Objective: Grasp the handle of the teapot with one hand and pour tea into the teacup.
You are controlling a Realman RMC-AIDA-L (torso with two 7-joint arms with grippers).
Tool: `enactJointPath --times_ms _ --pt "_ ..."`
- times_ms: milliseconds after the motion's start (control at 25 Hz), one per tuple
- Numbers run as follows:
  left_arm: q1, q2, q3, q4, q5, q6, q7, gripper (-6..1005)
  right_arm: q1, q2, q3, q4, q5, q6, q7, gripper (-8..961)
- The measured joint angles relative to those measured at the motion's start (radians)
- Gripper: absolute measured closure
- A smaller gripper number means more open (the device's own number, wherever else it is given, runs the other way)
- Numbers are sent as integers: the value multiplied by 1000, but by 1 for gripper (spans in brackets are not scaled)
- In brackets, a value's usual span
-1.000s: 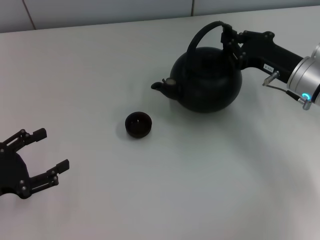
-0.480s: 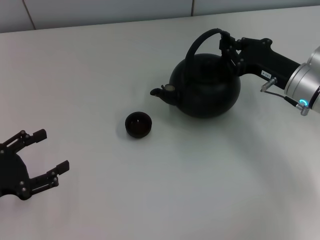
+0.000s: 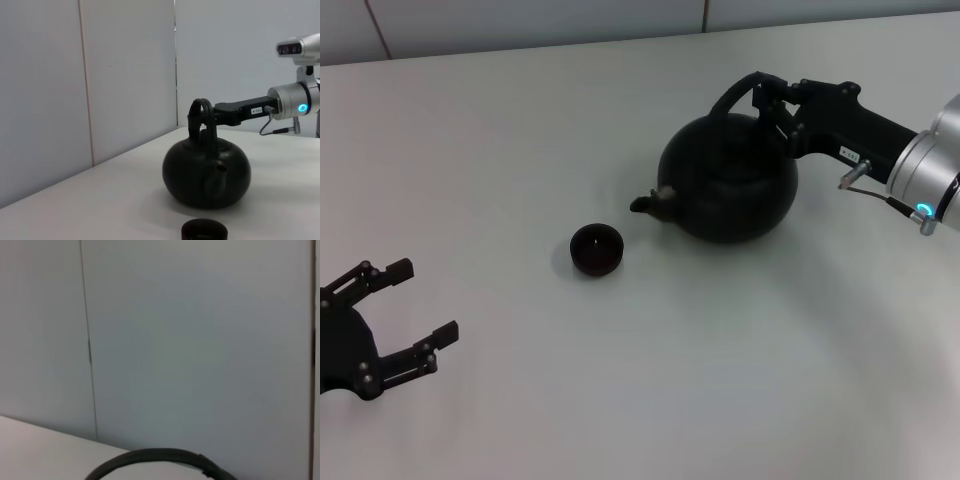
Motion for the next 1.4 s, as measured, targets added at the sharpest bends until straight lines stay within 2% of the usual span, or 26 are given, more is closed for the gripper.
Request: enactJointPath --times_ms 160,560,760,840,960,1000,1080,1120,1240,1400 --pt "0 -1 0 3 0 0 -5 139 -3 -1 7 9 3 17 0 804" --pt "-2 -2 -1 5 0 3 -5 139 -22 -2 21 -4 15 -13 -2 358" --pt "-2 -2 -2 5 0 5 -6 139 -32 -2 11 -7 14 -28 -7 276" --pt "-2 -2 -2 5 0 5 -6 139 -56 -2 12 -10 12 -70 -29 243" --pt "0 -2 -1 5 0 6 -6 139 -148 -1 41 -24 20 -218 -54 194" --pt "0 -2 -1 5 0 6 -6 139 -148 -1 41 -24 20 -218 -54 177" --pt "2 -2 -2 4 -8 7 -7 139 -226 -1 92 -36 27 -329 -54 161" --pt "2 -2 -2 4 -8 7 -7 139 -226 -1 92 -36 27 -329 -54 161" --pt "3 -2 -3 0 -12 7 -7 140 -306 -2 168 -20 28 -385 -55 161" --pt "3 -1 -3 -1 -12 9 -7 140 -326 -4 178 -14 27 -421 -53 161"
